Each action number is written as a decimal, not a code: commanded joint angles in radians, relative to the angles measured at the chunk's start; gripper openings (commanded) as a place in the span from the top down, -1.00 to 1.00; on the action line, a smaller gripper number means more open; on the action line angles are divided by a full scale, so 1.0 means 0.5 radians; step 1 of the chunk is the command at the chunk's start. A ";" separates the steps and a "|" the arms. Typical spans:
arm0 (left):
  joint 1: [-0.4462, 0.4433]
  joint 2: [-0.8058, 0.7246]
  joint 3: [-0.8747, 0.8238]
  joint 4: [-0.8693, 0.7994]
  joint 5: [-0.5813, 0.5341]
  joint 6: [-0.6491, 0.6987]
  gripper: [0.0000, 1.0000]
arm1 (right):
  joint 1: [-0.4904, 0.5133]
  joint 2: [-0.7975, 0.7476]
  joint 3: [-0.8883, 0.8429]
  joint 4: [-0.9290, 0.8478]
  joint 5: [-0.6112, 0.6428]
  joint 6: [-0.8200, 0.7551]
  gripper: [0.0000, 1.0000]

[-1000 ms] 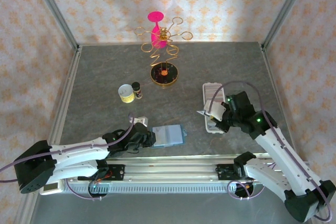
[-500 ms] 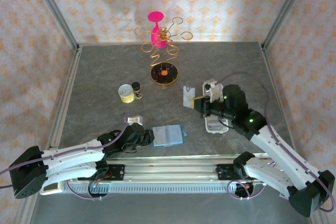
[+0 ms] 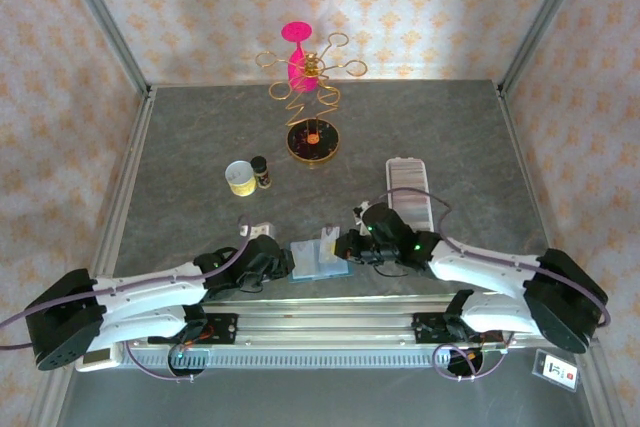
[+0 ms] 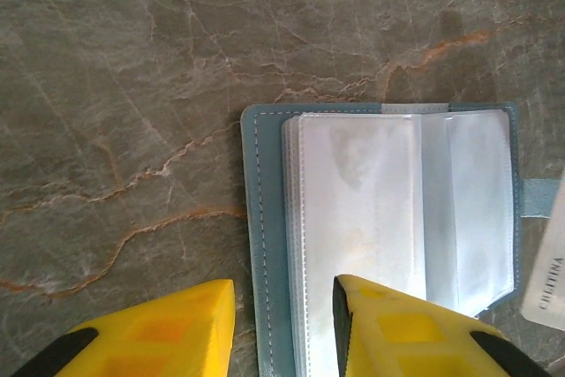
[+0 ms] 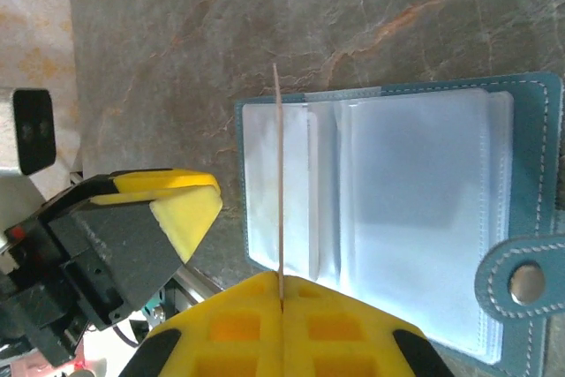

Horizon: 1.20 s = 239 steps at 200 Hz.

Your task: Put the credit cards into the card holder

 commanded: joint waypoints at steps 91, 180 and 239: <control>0.016 0.137 -0.062 0.175 0.074 -0.001 0.31 | 0.039 0.355 -0.018 0.342 -0.012 0.130 1.00; 0.015 0.188 -0.078 0.218 0.087 0.004 0.41 | 0.066 0.420 -0.077 0.382 -0.072 0.156 1.00; 0.017 0.219 -0.089 0.240 0.099 0.001 0.47 | 0.093 0.483 -0.065 0.409 -0.168 0.136 1.00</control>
